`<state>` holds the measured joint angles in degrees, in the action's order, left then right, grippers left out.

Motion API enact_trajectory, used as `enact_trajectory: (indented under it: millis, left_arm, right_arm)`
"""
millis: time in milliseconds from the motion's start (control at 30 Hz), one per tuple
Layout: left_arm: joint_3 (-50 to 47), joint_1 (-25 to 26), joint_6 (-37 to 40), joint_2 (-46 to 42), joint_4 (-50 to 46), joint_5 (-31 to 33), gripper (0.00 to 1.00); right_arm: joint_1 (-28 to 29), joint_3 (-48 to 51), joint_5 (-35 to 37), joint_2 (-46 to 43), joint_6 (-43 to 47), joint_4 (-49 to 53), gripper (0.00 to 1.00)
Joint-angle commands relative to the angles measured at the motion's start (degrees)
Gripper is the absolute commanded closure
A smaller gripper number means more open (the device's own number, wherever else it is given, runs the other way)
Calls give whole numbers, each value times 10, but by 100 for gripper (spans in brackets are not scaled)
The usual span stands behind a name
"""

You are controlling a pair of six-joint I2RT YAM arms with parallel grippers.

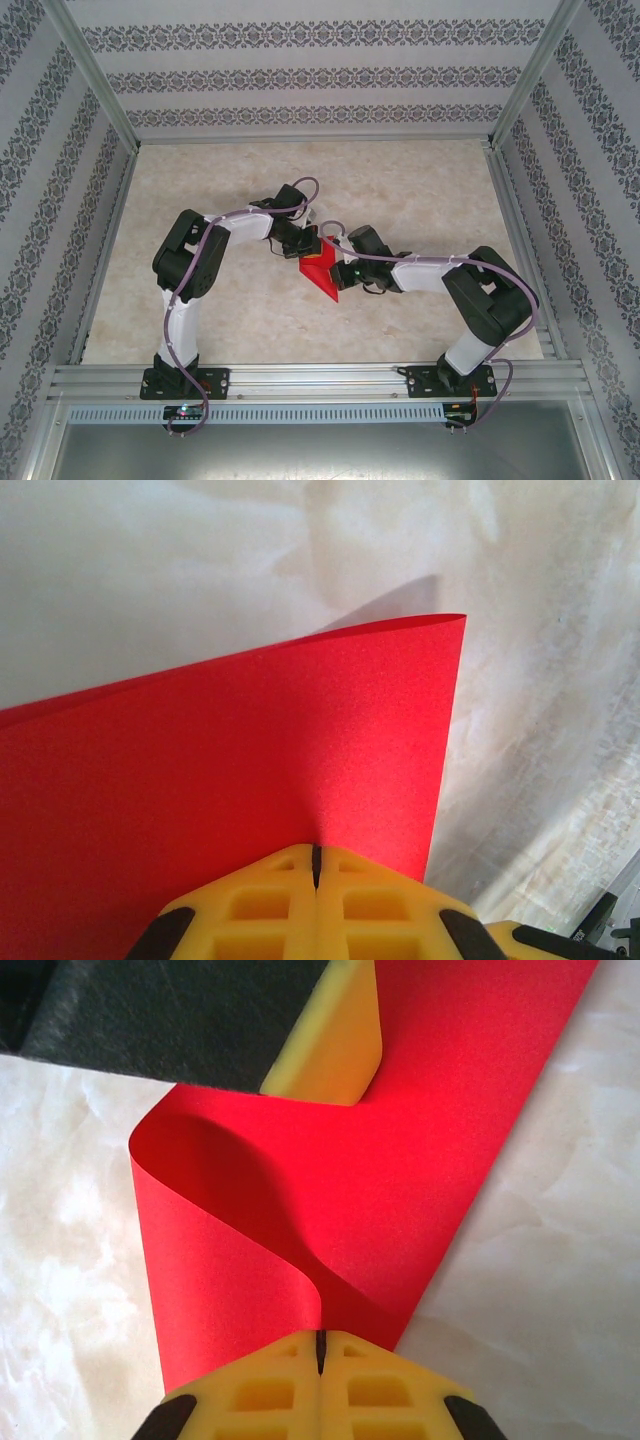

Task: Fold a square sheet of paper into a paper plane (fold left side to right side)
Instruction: Third fold the triangle at the center of the table.

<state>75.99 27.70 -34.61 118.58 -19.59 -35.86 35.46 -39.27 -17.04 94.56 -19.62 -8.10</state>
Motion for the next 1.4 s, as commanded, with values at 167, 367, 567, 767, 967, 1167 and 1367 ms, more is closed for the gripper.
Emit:
enact_trajectory:
  millis: [167, 367, 567, 767, 967, 1167, 1367]
  left_arm:
    - [-17, 9, 14, 17, -14, 13, 98]
    - [-18, 9, 12, 17, -12, 12, 98]
    - [-18, 9, 16, 10, -14, 14, 96]
    - [-7, 5, 23, -10, -27, 23, 85]
    - [24, -26, 39, -45, -57, 22, 73]
    - [11, -59, 50, -96, -65, 25, 77]
    - [-111, -44, 9, -164, 45, -63, 90]
  right_arm:
    - [-6, -18, -2, 12, -6, 8, 100]
    - [-4, -18, -10, 24, -5, 10, 100]
    - [-3, -13, -9, 34, -4, 21, 100]
    - [0, -12, -3, 30, 9, 49, 100]
    - [1, -13, -4, 27, 23, 69, 100]
    - [2, -13, -6, 26, 26, 74, 100]
    - [4, -17, -8, 28, 27, 74, 100]
